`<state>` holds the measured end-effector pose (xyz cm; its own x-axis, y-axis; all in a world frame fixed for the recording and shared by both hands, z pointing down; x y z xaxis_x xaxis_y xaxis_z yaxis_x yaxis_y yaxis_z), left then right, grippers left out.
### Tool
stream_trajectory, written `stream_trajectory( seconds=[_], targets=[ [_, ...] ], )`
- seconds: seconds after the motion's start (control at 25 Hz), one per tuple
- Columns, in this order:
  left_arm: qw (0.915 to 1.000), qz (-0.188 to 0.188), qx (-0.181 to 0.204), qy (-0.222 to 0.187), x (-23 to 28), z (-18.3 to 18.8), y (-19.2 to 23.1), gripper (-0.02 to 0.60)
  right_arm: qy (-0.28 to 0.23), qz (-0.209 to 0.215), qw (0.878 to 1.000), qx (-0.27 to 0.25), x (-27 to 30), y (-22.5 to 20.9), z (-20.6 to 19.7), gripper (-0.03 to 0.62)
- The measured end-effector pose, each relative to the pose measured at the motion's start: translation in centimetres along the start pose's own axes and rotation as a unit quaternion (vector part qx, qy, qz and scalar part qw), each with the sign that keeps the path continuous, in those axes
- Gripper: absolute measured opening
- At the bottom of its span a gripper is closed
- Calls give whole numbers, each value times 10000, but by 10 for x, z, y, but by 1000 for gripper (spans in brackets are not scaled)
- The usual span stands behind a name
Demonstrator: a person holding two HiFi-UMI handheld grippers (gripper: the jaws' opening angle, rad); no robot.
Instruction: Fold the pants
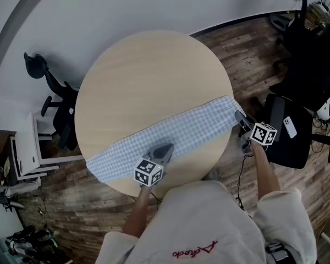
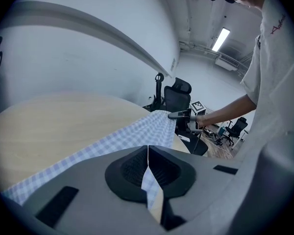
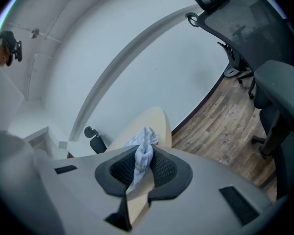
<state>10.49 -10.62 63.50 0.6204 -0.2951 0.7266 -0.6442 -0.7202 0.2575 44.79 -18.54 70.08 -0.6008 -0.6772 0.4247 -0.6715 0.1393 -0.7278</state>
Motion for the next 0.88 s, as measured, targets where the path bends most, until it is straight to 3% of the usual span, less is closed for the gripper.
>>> stream_trajectory(
  seconds=[0.24,0.44,0.68,0.88],
  targets=[
    [10000,-39,9,-11,0,4,5,34,-123,-327,9994,32,-18,-20,13,75],
    [10000,-77,27,-13,-1,3,6,34,-282,-304,9987,-284,-24,-1,23,75],
    [9997,-149,127,-127,-7,1,5,34,-495,-456,9879,-1398,-28,59,38,75],
    [9993,-240,165,-217,-22,-9,5,34,-333,-774,9652,-2477,-22,112,36,75]
  ],
)
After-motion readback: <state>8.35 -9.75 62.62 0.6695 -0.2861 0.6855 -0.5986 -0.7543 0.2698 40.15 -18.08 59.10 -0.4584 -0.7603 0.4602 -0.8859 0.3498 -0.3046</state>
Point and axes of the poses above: the fingertips, and each gripper's own axes: x forward along the fingers, y to its left, z out of its top, the point moved 3 cm from there along -x, backward along the fingers, and after that the axes turned 12 degrees about y, right-handed, at the moved point
